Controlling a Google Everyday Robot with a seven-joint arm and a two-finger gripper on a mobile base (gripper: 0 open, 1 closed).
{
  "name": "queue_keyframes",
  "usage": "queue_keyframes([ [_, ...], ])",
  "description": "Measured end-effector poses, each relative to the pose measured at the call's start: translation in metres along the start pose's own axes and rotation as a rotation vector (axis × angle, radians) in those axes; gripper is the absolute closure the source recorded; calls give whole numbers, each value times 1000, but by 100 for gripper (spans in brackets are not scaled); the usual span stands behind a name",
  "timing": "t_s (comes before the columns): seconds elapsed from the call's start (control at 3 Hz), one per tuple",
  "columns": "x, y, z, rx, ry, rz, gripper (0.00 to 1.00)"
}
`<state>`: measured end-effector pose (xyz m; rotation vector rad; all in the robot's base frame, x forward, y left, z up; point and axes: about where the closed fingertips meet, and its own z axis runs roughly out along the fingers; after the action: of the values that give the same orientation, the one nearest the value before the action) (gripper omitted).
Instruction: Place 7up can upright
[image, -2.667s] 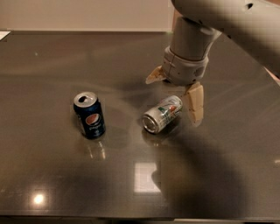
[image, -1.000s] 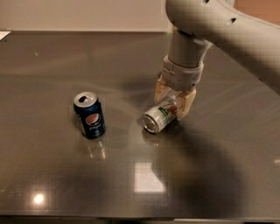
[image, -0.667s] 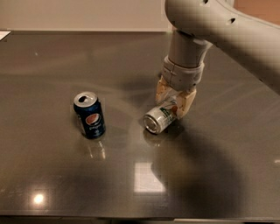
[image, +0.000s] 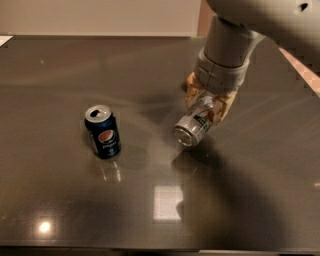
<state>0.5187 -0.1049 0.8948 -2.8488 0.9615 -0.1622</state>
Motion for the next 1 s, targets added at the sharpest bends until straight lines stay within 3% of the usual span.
queue_keyframes([
  [0.33,9,-1,-27,57,77,-99,100],
  [1.0,23,-9,-55,104,227,-294,100],
])
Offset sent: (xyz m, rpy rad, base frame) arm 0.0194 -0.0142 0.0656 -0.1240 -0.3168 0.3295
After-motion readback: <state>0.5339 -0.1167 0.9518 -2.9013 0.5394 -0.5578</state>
